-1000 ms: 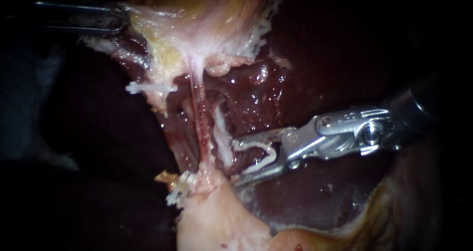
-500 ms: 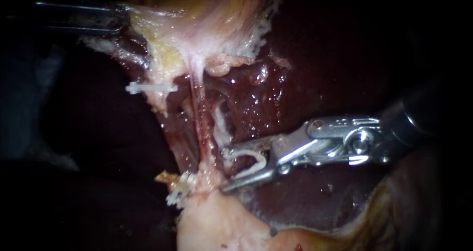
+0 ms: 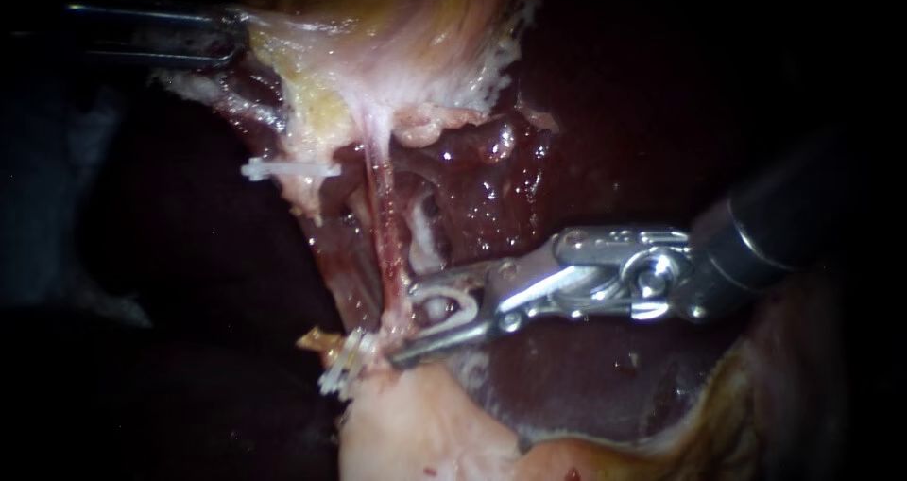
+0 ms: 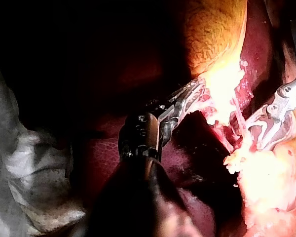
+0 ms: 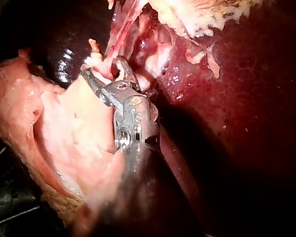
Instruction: Clipping first clip right tube
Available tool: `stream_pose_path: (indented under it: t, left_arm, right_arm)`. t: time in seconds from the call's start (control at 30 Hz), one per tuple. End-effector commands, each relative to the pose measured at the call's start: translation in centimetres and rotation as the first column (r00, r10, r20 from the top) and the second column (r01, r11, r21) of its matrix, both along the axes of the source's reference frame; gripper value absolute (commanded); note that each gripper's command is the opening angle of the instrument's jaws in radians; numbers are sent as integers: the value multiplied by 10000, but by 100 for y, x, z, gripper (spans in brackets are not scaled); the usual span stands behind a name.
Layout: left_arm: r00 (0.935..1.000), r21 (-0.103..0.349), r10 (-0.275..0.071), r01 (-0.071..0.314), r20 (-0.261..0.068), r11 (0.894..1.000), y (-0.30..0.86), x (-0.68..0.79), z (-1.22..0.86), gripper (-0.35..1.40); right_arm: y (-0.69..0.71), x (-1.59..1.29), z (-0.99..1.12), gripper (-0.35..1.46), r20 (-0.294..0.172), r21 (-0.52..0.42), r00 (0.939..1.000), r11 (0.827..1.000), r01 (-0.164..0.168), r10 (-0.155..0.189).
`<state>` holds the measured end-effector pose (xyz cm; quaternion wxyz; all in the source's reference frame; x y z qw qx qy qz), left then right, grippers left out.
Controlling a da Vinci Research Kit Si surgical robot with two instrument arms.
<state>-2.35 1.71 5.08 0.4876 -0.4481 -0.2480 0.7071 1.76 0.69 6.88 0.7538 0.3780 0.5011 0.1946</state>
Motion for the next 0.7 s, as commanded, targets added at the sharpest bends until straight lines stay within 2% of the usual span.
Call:
stream_pose_path:
  t: [0.03,0.13,0.7]
  left_arm:
    - [10000,21,-13,13,7,10000,0,0,0,-35]
    - [10000,21,-13,13,6,10000,0,0,0,-35]
    - [10000,18,-17,17,3,10000,0,-1,0,-35]
  right_arm:
    - [-1,3,1,50,-72,56,10000,10000,-31,31]
    - [-1,8,2,50,-244,240,9997,9997,7,-1]
    - [0,37,4,50,-1003,874,9931,9948,-517,605]
